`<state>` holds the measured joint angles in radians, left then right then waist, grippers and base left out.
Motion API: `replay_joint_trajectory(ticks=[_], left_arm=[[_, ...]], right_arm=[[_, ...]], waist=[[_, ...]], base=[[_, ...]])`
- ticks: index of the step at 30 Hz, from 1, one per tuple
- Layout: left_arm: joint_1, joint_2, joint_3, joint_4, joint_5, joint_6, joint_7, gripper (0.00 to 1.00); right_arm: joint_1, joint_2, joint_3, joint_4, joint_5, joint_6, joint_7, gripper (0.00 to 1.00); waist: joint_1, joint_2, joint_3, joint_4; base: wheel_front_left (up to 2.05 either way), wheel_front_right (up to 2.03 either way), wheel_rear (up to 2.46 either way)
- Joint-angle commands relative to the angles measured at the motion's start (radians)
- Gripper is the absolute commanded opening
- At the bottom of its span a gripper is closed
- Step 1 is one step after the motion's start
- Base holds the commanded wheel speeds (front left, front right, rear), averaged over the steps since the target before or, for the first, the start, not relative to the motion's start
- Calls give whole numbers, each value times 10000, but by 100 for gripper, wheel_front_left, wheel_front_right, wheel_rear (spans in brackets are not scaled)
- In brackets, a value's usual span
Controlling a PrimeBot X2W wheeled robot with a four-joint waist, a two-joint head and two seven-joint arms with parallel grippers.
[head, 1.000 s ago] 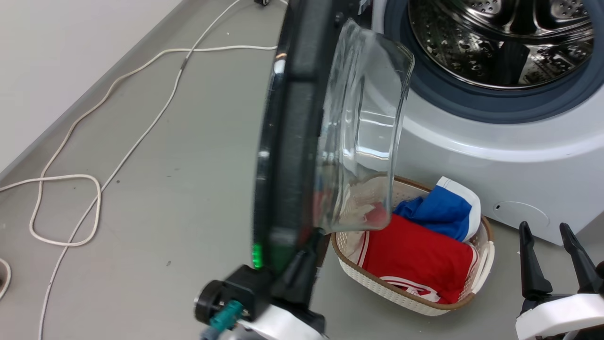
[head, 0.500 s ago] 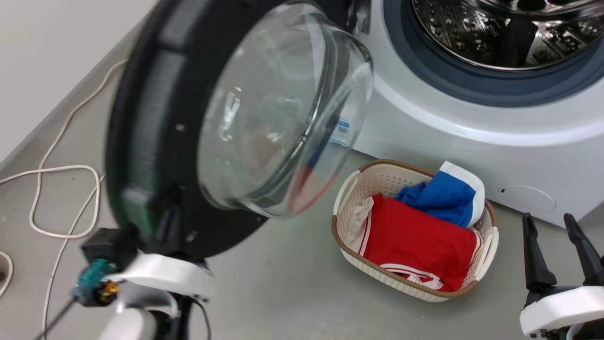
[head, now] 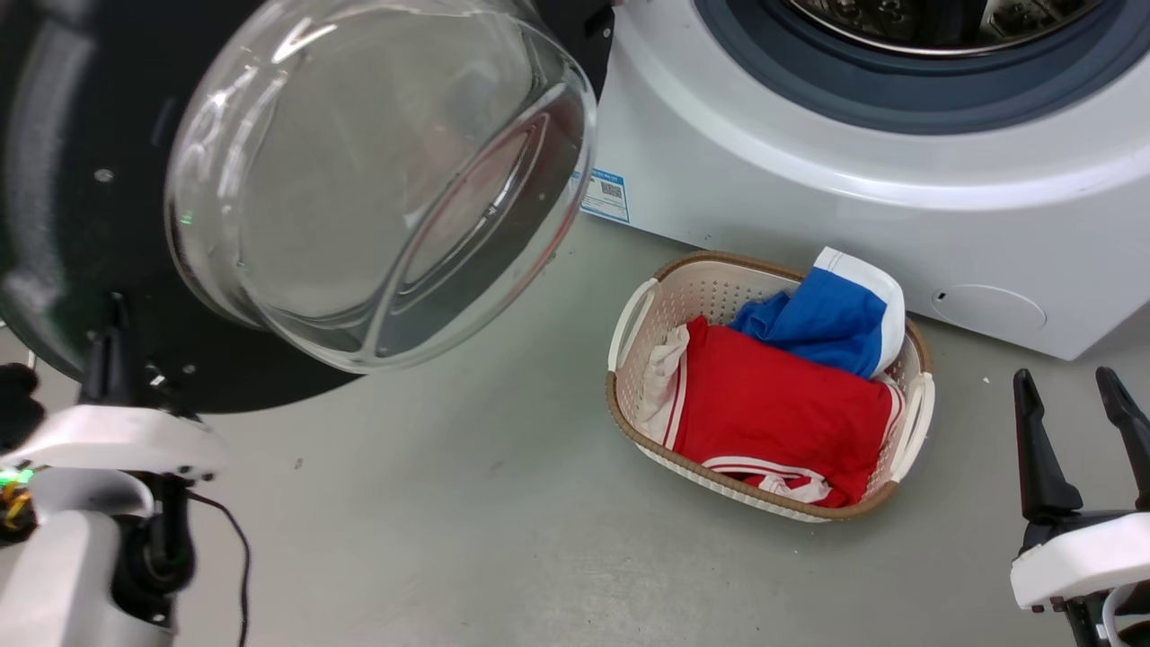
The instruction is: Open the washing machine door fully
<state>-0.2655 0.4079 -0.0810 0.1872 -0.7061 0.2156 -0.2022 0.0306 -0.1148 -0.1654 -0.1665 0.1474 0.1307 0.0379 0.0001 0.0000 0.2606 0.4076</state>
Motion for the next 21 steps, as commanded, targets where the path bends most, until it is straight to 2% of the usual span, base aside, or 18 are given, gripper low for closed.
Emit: replay_joint_trajectory(ticks=[1,7,12,21], left_arm=[[-288,248,326,359,-65,-9,-154,0],[-625,439,671,1024,-133,-111,-326,0],[-564,266,625,1239,-62,-213,-448,0],[525,-188,121,352,689,21,-580,0]], right_arm=[[-183,-98,39,-68,6,1,38,100],[-306,-197,64,-84,5,0,94,100],[-326,-179,44,-31,-21,0,80,100],[-37,100,126,254,-3,1,-165,100]], waist=[[-1,0,129,-112],[-1,0,234,-220],[-1,0,166,-224],[-1,0,-622,-135]], base=[[0,0,0],[0,0,0],[0,0,0],[0,0,0]])
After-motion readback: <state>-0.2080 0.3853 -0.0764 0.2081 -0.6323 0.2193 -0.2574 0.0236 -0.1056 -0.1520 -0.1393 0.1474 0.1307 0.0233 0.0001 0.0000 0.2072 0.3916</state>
